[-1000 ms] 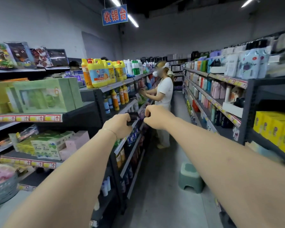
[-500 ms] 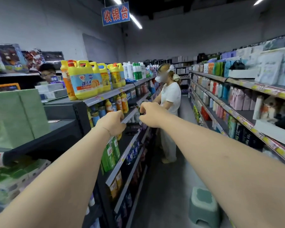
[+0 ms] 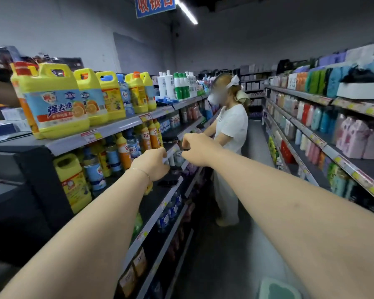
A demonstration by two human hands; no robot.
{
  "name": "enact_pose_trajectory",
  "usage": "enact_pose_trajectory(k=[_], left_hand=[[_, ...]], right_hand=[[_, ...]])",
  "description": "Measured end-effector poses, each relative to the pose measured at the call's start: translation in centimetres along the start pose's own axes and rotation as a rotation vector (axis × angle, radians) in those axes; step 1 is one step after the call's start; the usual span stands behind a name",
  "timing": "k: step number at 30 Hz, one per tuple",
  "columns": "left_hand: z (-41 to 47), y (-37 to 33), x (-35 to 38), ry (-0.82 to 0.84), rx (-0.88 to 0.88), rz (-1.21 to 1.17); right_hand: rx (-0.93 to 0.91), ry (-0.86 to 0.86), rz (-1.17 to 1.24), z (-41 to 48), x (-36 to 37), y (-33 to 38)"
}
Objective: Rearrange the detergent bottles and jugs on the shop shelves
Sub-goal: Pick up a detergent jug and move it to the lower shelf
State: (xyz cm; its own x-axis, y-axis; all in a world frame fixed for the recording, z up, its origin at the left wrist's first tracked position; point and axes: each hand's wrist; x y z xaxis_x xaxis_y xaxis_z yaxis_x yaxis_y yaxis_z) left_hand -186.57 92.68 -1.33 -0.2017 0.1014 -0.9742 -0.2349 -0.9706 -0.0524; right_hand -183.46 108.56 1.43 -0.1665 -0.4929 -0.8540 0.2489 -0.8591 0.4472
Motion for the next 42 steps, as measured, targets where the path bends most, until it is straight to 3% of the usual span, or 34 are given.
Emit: enact_pose_trajectory(k=[9,19,24,31,42], left_hand=[[12.6,-1.4,2.4,-0.024,-0.140,0.006],[23.4,3.6,4.5,-0.023,-0.292,0.018],[30.8,6.0,4.8,-0.064,-0.241,0.058],[40.6,6.9,2.7,-0.304,-0.266,0.088],[50.4,10.7,3.8,-0.375,-0.264,0.261]], right_hand=[[-0.105,0.090,0.028,14.1,-0.6,-7.7],[-0.206,0.135,0.106,28.6,4.2,-9.6],[-0.225,0.116,0.116,37.3,6.3,-9.6],[-0.255,0.019,0.153,47.8,6.6,-10.2],[-0.290,-0.046,0.216,59.6,9.2,-10.8]])
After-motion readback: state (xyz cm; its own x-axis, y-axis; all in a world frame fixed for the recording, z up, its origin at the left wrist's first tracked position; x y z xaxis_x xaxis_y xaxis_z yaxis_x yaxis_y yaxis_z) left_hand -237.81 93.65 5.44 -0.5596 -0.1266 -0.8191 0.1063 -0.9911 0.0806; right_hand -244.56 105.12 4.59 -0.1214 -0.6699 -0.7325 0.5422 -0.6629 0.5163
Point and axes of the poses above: each hand's wrist, its own z-axis towards the middle knuckle, its own x-axis out of the palm, y = z × x, and after that the axes turned 7 degrees about z, right-handed
